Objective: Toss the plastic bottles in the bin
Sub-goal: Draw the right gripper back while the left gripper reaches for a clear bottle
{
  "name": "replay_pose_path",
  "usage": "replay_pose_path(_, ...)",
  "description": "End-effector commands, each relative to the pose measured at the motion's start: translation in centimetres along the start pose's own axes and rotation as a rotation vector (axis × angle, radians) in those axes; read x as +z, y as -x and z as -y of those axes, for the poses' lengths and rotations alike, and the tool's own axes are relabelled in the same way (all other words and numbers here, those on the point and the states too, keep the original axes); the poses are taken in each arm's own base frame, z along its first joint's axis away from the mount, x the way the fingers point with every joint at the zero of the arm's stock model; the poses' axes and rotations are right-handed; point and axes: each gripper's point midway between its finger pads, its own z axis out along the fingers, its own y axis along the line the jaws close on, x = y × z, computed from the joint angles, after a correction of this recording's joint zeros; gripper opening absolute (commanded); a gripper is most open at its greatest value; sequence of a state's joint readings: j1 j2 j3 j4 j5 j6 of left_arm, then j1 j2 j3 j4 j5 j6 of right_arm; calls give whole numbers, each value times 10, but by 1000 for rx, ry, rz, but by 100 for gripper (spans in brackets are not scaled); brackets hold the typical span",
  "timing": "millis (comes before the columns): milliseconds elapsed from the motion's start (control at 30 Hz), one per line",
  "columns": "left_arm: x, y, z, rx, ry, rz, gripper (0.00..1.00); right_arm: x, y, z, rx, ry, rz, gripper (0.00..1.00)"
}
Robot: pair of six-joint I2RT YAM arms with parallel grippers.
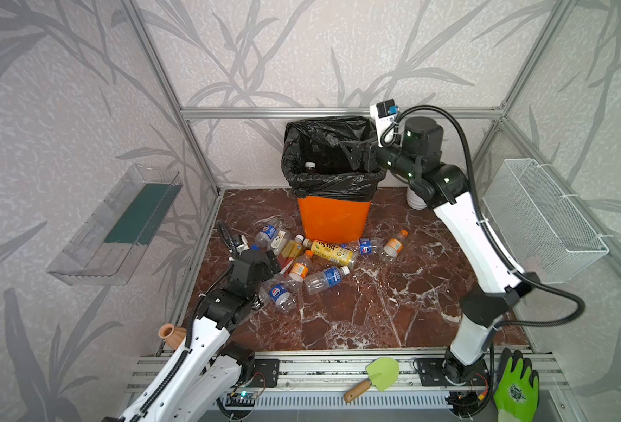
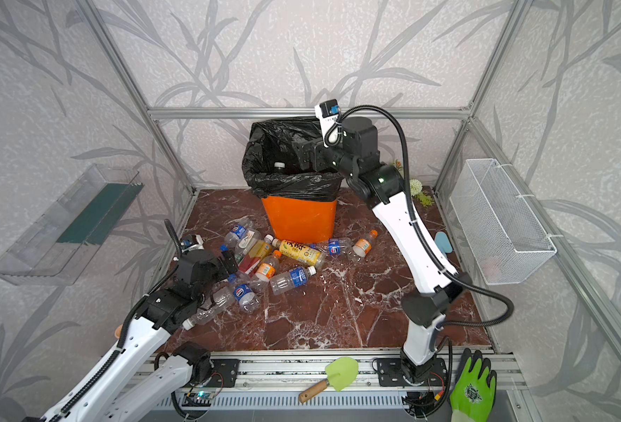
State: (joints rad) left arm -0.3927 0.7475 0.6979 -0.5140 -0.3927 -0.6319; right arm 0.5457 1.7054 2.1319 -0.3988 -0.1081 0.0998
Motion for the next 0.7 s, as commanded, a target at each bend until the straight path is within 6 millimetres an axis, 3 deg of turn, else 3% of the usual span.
replay_pose_path(0,-6,5,-13,-17,65,19,99,-38,35,0,3,-11,246,99)
replay_pose_path(33,-8,4,-20,-31,94,21,99,-52,37,0,4,-13,303,99)
replay_pose_path(167,-15,-6,-48,-128,203,26,99,-80,-15,18,51,-65,328,99)
replay_pose_path(400,-30,-57,-88,-407,339,-85,99,-129,-161,90,252,-342,115,99)
replay_pose_path(533,-30,-85,-89,-581,309,-148,99,-166,-231,119,362,-469,20,99)
replay_pose_path(667,-31,-104,-91,-758,318,-183,99,-193,-265,131,423,-546,-6,99)
